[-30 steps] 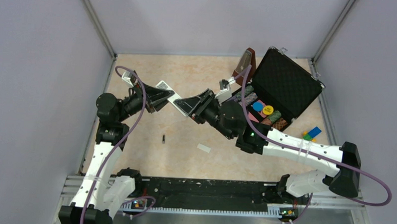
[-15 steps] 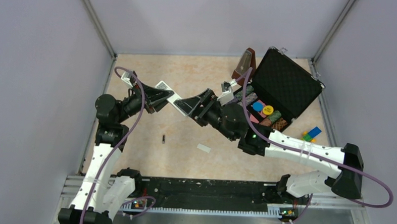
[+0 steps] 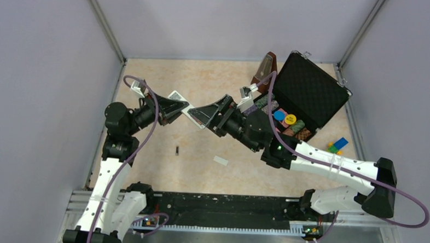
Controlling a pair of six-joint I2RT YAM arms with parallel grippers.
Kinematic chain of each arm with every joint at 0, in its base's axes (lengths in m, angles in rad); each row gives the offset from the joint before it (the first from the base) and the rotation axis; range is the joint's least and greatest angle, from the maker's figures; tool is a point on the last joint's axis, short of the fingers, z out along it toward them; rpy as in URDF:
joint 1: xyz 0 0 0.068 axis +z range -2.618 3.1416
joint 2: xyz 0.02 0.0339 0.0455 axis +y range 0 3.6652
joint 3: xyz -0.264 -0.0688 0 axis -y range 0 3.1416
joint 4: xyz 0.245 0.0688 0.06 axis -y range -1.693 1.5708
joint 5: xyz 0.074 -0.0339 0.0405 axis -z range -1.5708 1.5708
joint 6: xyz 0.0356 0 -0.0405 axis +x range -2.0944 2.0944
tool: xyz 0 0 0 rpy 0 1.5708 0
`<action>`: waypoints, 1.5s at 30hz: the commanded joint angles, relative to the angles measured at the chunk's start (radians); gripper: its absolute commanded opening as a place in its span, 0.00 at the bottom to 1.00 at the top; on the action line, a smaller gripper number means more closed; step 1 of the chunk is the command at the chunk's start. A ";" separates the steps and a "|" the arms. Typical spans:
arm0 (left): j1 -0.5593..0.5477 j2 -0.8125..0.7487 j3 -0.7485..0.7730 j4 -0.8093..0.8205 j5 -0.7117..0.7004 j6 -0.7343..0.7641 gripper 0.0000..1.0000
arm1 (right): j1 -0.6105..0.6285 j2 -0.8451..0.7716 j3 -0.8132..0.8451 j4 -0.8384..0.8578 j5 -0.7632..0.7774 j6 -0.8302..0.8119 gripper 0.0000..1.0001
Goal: Load the batteries into the remote control
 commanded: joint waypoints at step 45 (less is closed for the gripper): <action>0.018 -0.158 0.401 -0.945 -1.319 0.886 0.00 | 0.132 1.090 0.895 -0.839 0.170 -0.310 0.39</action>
